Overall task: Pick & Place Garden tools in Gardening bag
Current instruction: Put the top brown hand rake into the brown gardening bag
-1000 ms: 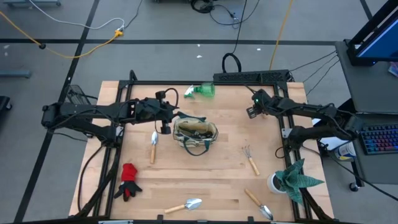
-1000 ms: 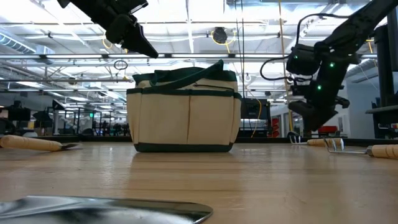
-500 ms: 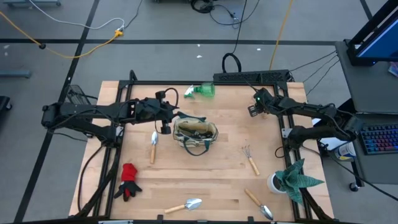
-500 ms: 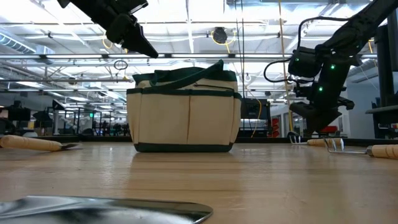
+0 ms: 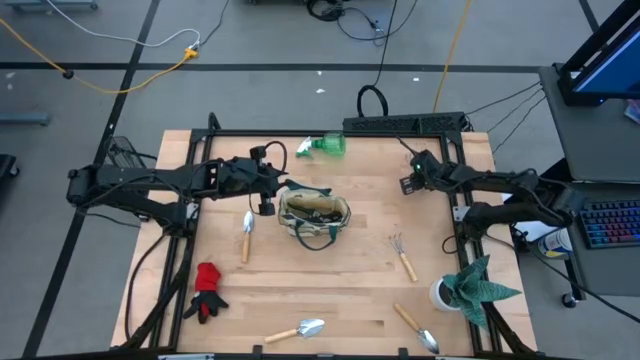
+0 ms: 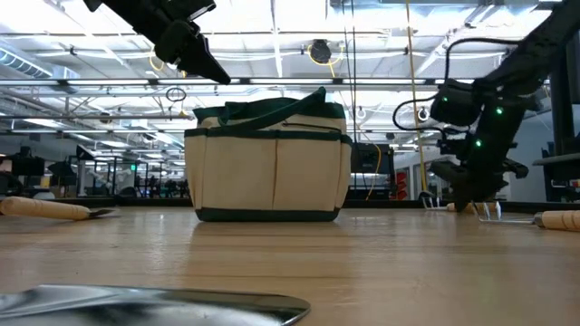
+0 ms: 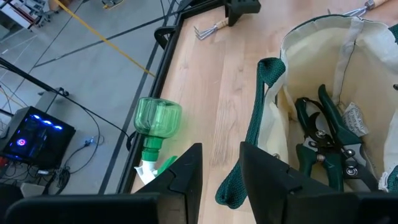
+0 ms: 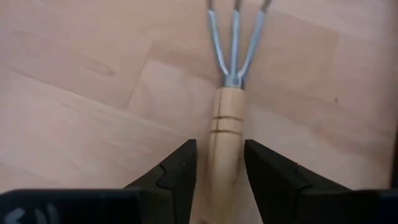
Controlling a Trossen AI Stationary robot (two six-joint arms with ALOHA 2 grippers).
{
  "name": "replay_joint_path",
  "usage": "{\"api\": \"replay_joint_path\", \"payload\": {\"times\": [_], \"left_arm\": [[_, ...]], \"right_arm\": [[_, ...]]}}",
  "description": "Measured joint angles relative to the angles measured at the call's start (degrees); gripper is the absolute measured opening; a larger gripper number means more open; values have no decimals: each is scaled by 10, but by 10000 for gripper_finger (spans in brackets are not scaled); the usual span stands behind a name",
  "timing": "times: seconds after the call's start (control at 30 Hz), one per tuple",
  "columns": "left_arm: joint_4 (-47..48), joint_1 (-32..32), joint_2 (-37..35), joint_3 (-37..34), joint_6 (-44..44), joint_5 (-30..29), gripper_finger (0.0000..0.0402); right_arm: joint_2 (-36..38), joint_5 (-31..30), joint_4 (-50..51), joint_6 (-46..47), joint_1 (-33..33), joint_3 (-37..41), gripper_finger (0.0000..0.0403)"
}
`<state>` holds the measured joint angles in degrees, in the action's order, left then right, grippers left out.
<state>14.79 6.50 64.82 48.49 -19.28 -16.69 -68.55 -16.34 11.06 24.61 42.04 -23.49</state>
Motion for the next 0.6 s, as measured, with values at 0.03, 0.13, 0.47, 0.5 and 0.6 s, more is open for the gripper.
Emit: {"api": "replay_joint_path", "payload": {"times": [0.03,0.13,0.47,0.5,0.6], "left_arm": [[0,0,0,0,0,0,113],[0,0,0,0,0,0,113],[0,0,0,0,0,0,113],[0,0,0,0,0,0,113],[0,0,0,0,2,0,113]], "right_arm": [[1,-1,-19,-6,0,10,130],[2,-3,-72,-45,0,32,130],[0,0,-85,-39,0,36,130],[0,-1,-85,-39,0,36,129],[0,0,-84,-41,0,36,118]]}}
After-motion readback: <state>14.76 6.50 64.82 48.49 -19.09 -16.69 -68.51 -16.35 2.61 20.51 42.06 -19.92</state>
